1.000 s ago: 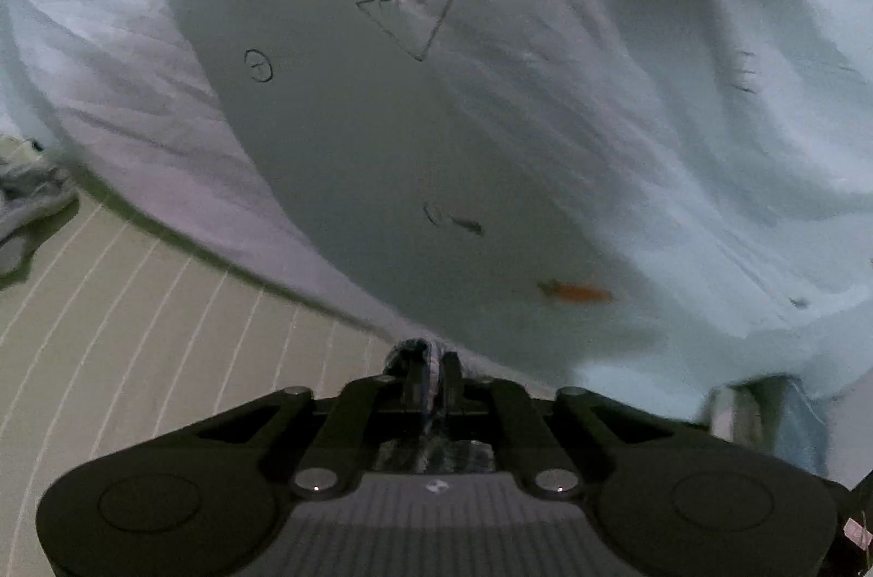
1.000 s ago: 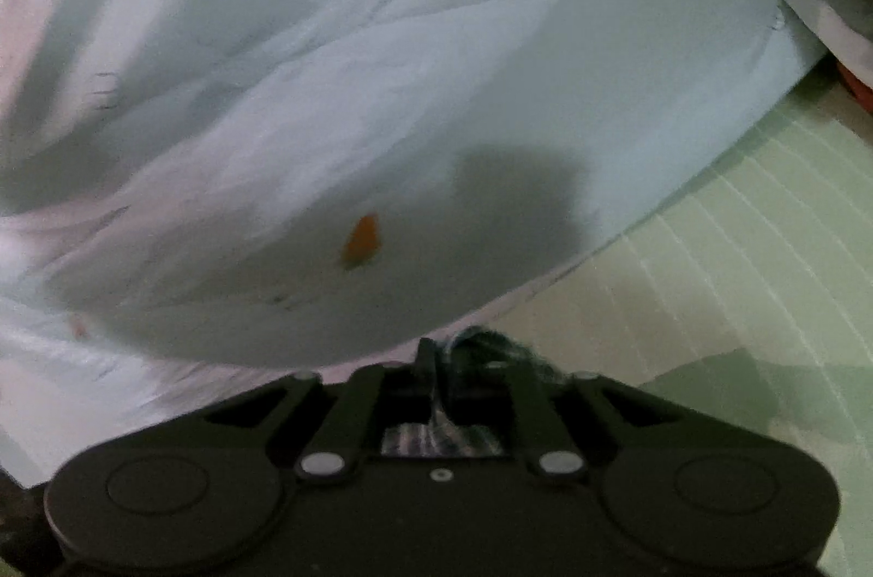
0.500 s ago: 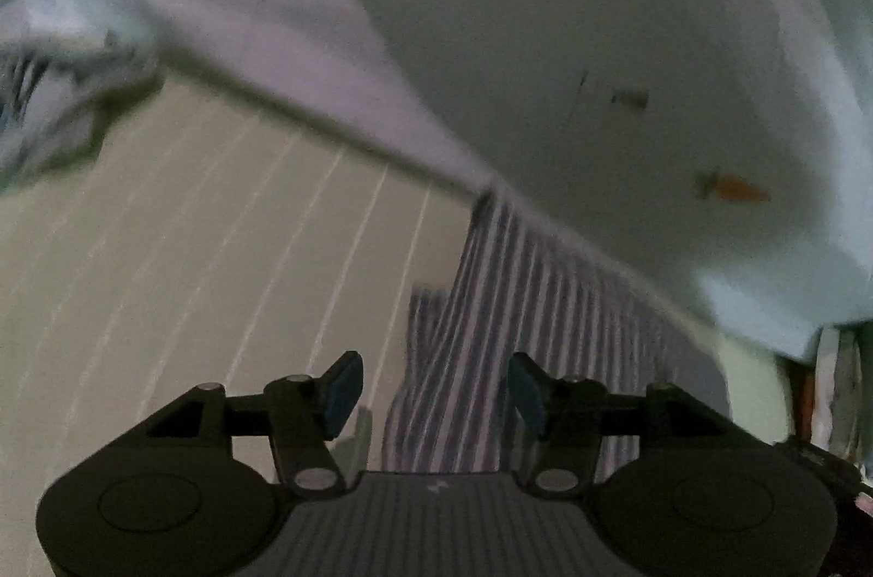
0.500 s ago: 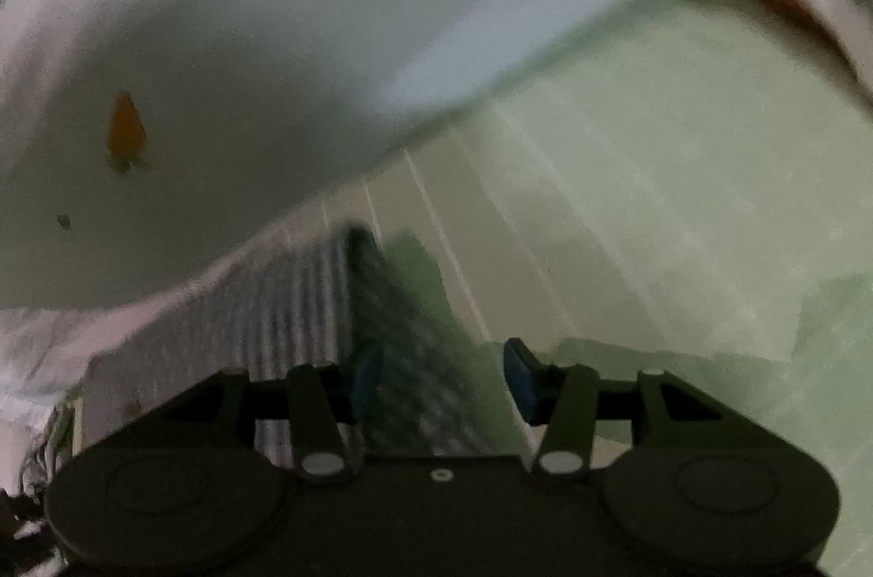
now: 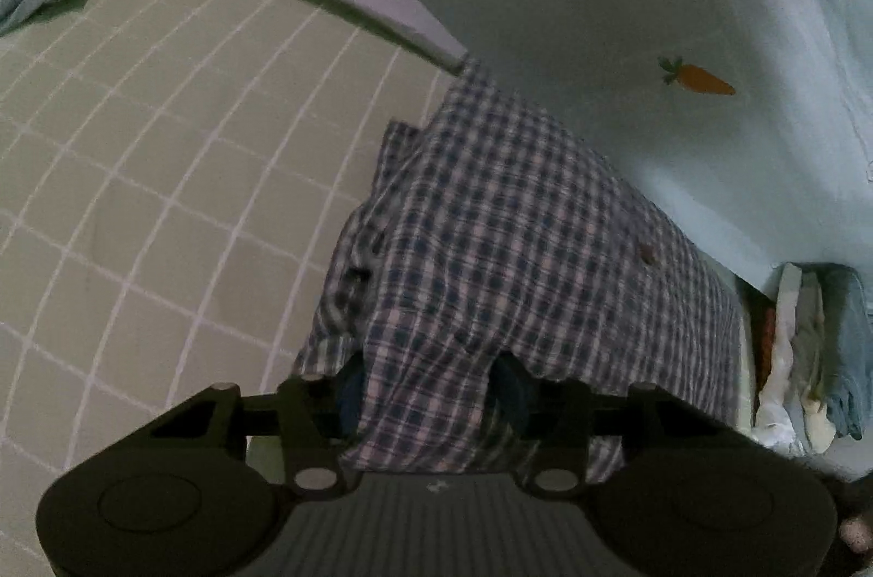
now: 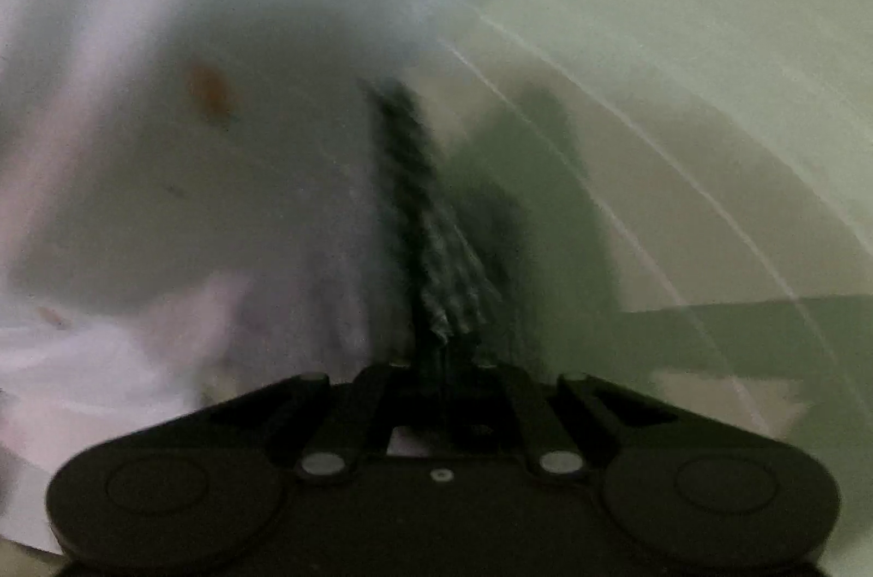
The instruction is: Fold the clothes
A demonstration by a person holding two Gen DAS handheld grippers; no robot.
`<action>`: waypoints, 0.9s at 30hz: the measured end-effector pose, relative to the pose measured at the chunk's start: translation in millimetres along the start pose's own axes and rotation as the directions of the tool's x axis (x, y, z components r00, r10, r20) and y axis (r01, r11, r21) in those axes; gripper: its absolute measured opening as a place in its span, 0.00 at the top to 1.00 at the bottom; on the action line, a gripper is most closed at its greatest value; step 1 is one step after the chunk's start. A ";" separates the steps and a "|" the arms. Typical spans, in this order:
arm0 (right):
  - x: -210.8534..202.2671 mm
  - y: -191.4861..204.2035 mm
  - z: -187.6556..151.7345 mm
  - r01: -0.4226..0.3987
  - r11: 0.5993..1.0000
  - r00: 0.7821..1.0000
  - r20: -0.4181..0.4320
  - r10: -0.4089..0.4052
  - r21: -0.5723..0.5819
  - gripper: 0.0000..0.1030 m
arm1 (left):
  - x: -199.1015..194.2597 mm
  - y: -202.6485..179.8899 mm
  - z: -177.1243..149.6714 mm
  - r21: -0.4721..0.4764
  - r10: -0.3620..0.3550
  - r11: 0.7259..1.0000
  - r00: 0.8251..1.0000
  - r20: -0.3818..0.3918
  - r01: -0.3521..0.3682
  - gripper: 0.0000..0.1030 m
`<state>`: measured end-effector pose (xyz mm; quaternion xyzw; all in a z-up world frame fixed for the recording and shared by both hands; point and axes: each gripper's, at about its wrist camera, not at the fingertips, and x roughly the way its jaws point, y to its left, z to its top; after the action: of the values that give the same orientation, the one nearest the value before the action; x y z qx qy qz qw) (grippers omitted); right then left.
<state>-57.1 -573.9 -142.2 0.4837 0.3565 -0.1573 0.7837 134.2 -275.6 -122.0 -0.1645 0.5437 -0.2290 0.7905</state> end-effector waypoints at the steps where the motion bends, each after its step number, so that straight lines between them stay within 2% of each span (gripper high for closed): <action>1: -1.6 -4.8 -3.9 -0.010 0.999 1.000 -0.014 0.010 0.034 0.98 | -0.7 1.1 -0.6 -0.004 0.002 1.000 1.000 -0.005 -0.002 0.52; 3: -6.8 -10.6 -9.4 -0.025 0.996 0.999 -0.028 0.027 0.080 0.92 | -6.4 1.0 1.3 0.008 0.013 1.000 1.000 0.007 -0.013 0.50; 4: -12.4 -6.0 -7.3 -0.021 0.998 1.000 -0.009 0.022 0.056 0.82 | -10.0 0.7 3.0 0.015 0.020 1.000 1.000 0.019 -0.020 0.49; 5: -17.0 -2.3 -5.0 -0.008 0.999 1.000 0.010 0.008 0.038 0.62 | -13.6 1.0 5.1 0.021 0.027 0.999 0.999 0.032 -0.028 0.45; 7: -22.4 1.1 1.0 0.020 0.999 0.998 0.055 -0.022 0.033 0.46 | -19.1 2.1 10.2 0.031 0.041 0.999 0.998 0.054 -0.043 0.36; 8: -24.4 1.6 3.4 0.031 0.999 0.997 0.076 -0.034 0.040 0.41 | -20.1 2.5 13.5 0.036 0.048 0.998 0.997 0.062 -0.050 0.33; 9: -25.9 0.3 4.4 0.030 0.998 0.995 0.094 -0.035 0.061 0.37 | -21.0 2.8 16.7 0.040 0.055 0.997 0.996 0.070 -0.058 0.32; 11: -26.4 -5.4 6.3 0.004 0.992 0.991 0.130 -0.020 0.123 0.24 | -20.4 5.0 23.5 0.049 0.065 0.996 0.995 0.075 -0.068 0.25; 13: -24.9 -9.6 8.9 -0.026 0.984 0.987 0.159 -0.002 0.177 0.17 | -15.0 7.1 31.1 0.058 0.066 0.996 0.996 0.063 -0.069 0.21; 15: -15.2 -6.7 13.7 -0.056 0.979 0.988 0.149 0.027 0.197 0.14 | -7.2 9.1 37.3 0.071 0.069 0.995 0.997 0.039 -0.072 0.20; 19: 3.3 3.0 18.5 -0.047 0.989 0.993 0.114 0.031 0.137 0.07 | 11.4 10.2 46.1 0.094 0.079 0.992 0.997 0.004 -0.079 0.19; 27: 40.1 22.4 28.1 -0.035 0.999 0.998 0.044 0.035 0.014 0.04 | 42.8 3.3 62.1 0.114 0.009 0.993 0.999 -0.031 -0.006 0.18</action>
<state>-4.4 -583.6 -148.5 0.4921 0.3297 -0.1567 0.7903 205.8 -295.3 -135.2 -0.1135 0.5426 -0.2592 0.7909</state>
